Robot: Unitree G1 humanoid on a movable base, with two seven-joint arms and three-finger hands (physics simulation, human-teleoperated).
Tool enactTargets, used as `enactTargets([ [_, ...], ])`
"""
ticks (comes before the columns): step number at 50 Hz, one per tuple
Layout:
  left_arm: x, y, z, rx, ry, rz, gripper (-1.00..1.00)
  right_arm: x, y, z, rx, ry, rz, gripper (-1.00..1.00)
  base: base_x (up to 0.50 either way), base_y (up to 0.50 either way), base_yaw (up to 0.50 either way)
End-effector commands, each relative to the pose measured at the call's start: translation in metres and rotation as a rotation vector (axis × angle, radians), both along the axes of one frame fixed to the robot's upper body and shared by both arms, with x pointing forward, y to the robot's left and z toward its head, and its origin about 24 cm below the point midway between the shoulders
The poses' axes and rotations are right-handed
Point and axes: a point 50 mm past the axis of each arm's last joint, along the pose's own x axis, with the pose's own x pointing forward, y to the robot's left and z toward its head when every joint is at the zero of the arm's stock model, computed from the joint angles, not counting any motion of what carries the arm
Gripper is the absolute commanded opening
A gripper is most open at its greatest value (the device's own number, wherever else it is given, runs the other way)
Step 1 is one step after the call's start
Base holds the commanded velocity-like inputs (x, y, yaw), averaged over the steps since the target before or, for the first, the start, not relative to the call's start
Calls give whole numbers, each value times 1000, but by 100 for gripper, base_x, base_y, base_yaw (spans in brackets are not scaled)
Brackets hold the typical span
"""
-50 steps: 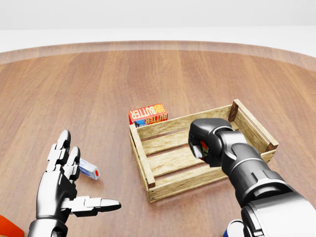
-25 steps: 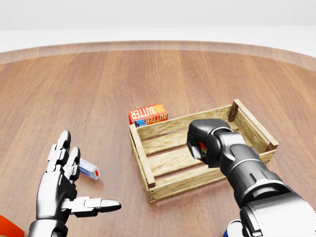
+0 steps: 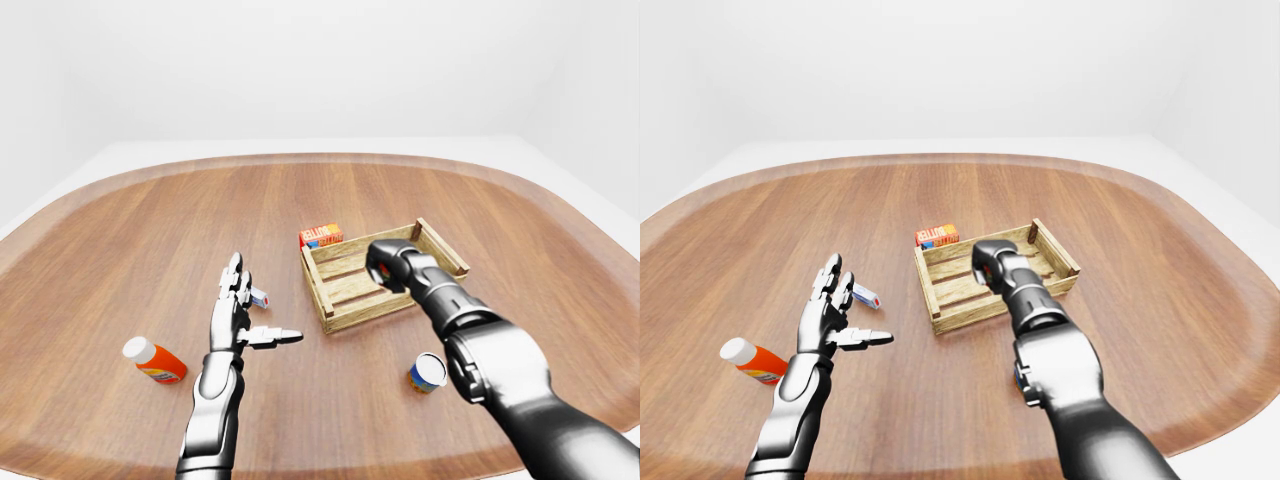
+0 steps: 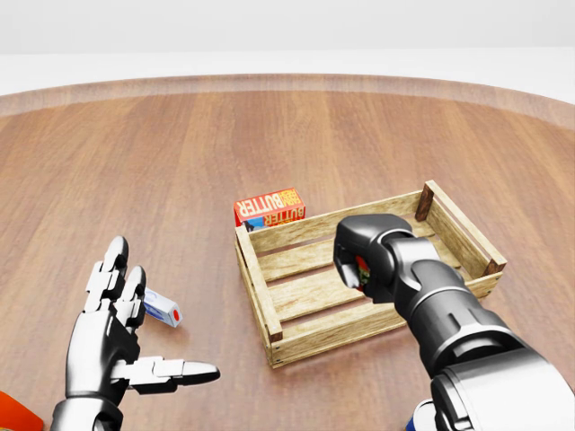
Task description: Pick up the tomato sauce, and put it in the wooden tray.
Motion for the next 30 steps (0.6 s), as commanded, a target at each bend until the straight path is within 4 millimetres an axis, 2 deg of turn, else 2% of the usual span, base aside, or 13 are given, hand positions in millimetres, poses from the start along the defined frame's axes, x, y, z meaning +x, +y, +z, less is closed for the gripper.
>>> enactTargets([
  [1,0,0,0,-1,0,-1,100,2,0,3,-11,-44,6,-100,0,0,0],
  [2,0,0,0,0,0,0,100,2,1,4,-5,-62,4,-90,0,0,0],
  [3,0,0,0,0,0,0,100,2,0,4,-4,-51,2,100,0,0,0],
  [30,0,0,-1,1,1,-2,100,-2,-1,-4,-12,-48,1,100,0,0,0],
])
